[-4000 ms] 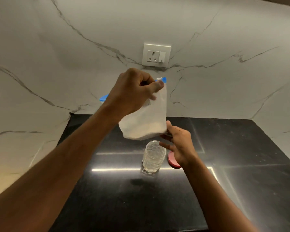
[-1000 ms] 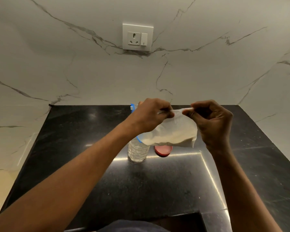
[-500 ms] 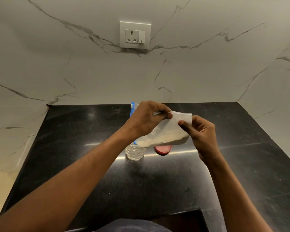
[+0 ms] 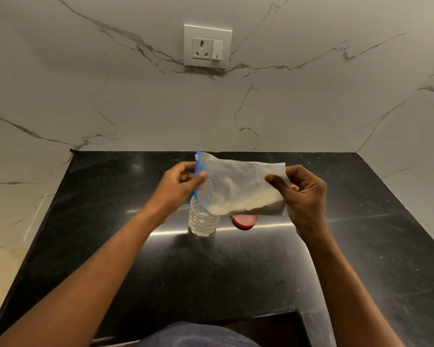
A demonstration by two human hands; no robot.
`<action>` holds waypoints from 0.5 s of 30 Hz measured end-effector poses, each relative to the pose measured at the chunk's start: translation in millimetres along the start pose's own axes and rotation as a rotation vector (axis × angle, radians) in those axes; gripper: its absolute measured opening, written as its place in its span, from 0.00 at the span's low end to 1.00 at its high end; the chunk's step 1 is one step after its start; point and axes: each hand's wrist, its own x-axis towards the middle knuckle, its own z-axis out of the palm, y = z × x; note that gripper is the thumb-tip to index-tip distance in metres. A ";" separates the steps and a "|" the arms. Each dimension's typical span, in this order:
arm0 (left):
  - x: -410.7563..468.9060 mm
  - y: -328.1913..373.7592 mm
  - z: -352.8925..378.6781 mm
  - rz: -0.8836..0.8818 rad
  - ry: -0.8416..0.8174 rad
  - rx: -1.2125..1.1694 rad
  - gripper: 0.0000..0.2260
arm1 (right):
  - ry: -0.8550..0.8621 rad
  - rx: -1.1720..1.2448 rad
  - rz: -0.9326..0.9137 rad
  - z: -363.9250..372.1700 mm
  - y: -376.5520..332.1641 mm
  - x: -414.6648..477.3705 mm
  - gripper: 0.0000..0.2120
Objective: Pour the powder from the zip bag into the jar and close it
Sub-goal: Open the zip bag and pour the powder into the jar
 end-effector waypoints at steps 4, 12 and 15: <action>-1.7 -10.7 0.1 0.027 0.035 -0.051 0.11 | 0.071 -0.050 -0.036 5.1 1.7 -1.0 0.04; -7.8 -24.1 -9.4 0.053 0.067 -0.147 0.16 | 0.172 -0.176 -0.146 27.4 -4.4 -13.2 0.09; -5.8 -26.1 -8.3 0.037 0.071 -0.163 0.15 | 0.182 -0.223 -0.174 30.5 -8.6 -12.5 0.06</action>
